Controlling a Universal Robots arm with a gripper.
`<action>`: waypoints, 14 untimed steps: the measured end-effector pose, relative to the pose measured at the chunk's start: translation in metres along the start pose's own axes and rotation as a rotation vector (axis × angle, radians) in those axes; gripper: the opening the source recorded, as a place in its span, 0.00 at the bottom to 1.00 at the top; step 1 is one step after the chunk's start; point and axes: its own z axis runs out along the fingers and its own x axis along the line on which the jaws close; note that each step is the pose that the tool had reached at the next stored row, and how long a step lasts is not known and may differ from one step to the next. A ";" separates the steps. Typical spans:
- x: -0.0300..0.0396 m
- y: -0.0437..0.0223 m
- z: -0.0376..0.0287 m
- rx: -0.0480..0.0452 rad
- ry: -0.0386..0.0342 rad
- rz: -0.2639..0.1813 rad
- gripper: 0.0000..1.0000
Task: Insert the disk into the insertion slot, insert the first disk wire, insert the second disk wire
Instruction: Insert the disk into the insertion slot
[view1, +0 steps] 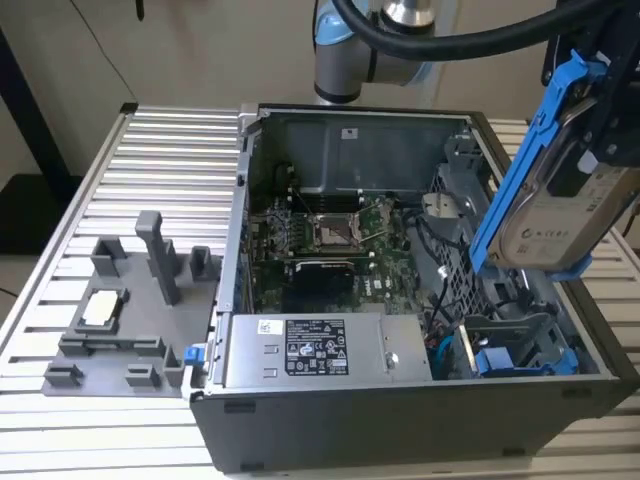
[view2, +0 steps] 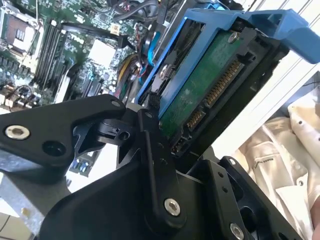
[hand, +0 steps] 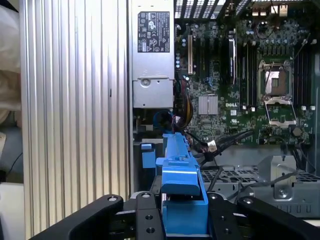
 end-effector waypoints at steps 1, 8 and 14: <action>0.0000 -0.0001 0.0013 0.0003 -0.0001 0.000 0.33; 0.0003 -0.0030 0.0099 0.0010 0.0001 0.000 0.33; 0.0007 -0.0072 0.0175 0.0013 0.0000 0.000 0.33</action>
